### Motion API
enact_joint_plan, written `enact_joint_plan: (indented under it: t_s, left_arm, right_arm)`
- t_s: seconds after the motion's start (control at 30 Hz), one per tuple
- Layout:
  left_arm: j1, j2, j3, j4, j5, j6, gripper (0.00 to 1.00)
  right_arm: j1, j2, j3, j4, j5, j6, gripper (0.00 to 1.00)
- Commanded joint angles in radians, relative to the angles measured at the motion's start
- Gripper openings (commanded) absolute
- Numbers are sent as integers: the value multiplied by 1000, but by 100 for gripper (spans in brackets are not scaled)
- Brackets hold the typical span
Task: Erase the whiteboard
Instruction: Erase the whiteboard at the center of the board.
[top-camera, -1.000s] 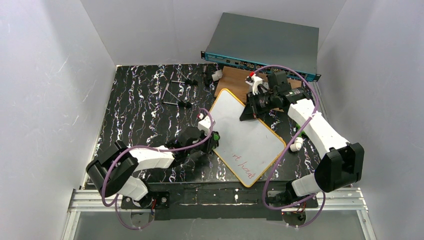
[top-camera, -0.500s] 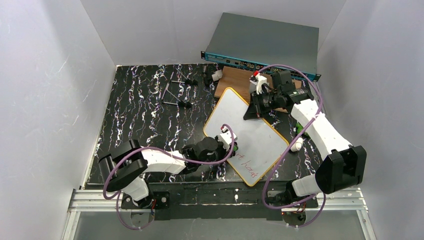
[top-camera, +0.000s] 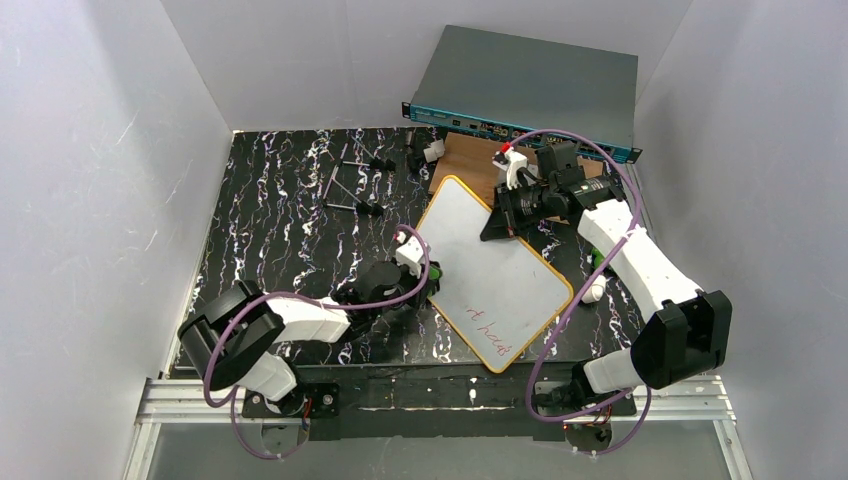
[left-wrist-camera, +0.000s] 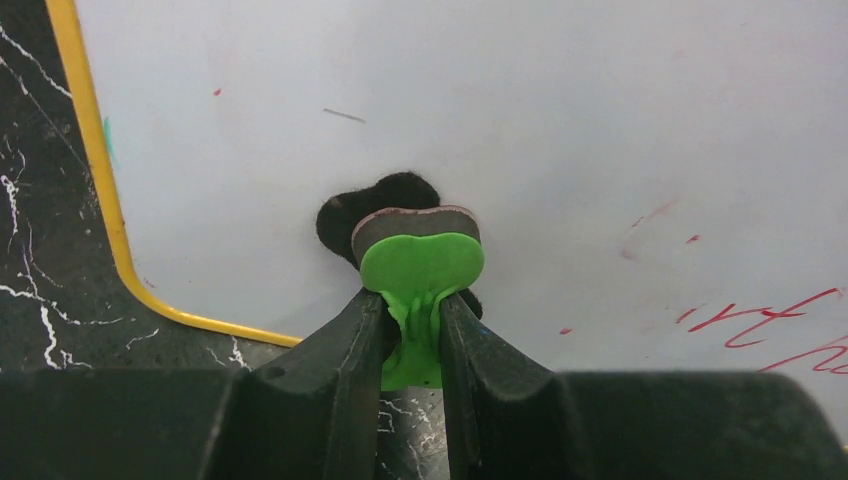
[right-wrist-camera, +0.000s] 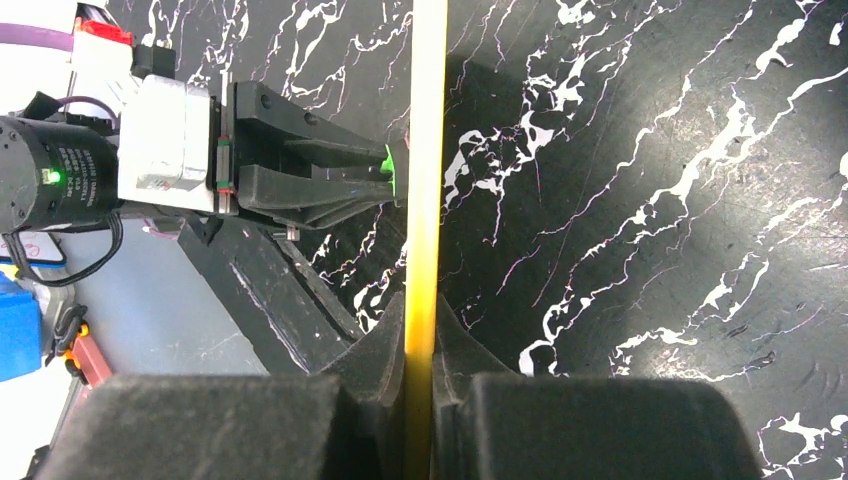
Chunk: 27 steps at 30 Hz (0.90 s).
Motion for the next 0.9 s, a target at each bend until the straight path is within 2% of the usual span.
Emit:
enact_joint_plan:
  t_s: [0.0,0.1,0.37,0.5,0.67,0.87]
  left_arm:
    - [19,8,-23,53,49,-18,0]
    - [-16,33,-19,97,102,-2,0]
    - [-237,75,120,-9,84,104,0]
    - [-288,94,148,-16,67,110,0]
    - [-262,47,127,-54,-7,78,0]
    - [-68,-46,68,-165,58,-80,0]
  right_arm:
    - [28,-5,-9,100,-99,-55,1]
    - [28,-3,-9,99,-98,-55,1]
    - [28,3,-5,95,-100,-55,1]
    - [27,1,-7,97,-104,-56,1]
    - [28,-3,-9,99,-105,-55,1]
    - [27,-5,-9,98,-104,-55,1]
